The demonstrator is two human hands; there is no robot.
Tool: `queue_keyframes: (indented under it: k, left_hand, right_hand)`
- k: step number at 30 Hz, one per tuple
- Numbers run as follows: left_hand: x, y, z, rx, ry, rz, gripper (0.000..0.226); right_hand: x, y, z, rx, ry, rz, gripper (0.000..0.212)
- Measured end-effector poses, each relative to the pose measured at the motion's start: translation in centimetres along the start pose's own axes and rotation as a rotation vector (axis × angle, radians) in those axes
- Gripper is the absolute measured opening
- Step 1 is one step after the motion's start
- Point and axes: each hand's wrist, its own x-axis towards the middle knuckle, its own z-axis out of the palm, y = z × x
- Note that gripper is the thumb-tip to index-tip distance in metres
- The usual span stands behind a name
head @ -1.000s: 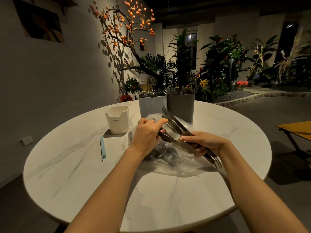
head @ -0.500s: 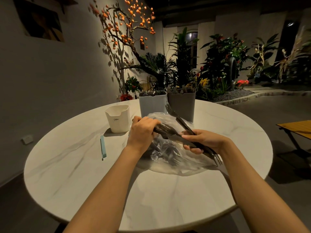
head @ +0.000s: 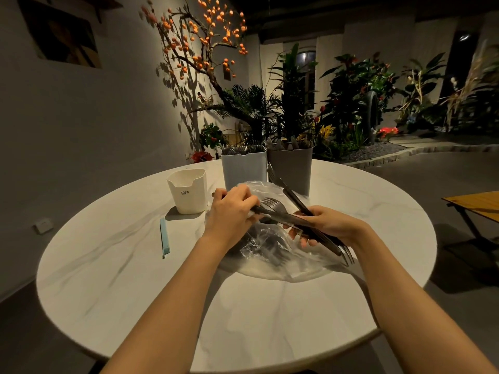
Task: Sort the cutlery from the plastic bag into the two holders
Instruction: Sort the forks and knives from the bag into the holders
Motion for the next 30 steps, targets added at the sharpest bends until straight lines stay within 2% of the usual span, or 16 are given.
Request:
queue_keyframes:
  k: [6, 10, 15, 20, 23, 26, 30]
  left_hand:
    - [0.2, 0.3, 0.7, -0.044, -0.002, 0.132, 0.012]
    - [0.4, 0.2, 1.0, -0.009, -0.052, 0.099, 0.014]
    - [0.2, 0.2, 0.9, -0.015, -0.195, 0.092, 0.020]
    - [-0.2, -0.9, 0.5, 0.004, -0.163, -0.019, 0.021]
    - [-0.3, -0.9, -0.1, -0.059, -0.084, -0.030, 0.017]
    - [0.0, 0.2, -0.5, -0.138, -0.010, 0.091, 0.005]
    - [0.5, 2.0, -0.5, -0.101, 0.047, 0.176, 0.036]
  right_hand:
    - [0.1, 0.2, 0.0, 0.052, -0.010, -0.010, 0.021]
    - [0.5, 0.6, -0.5, 0.142, 0.098, -0.015, 0.023]
    - [0.8, 0.8, -0.6, 0.037, 0.206, 0.017, 0.027]
    - [0.7, 1.1, -1.0, 0.129, 0.234, 0.060, 0.020]
    - [0.9, 1.3, -1.0, 0.096, 0.178, 0.032, 0.022]
    - [1.0, 1.1, -0.6, 0.070, 0.026, 0.010, 0.025]
    - [0.4, 0.5, -0.1, -0.116, -0.177, 0.016, 0.031]
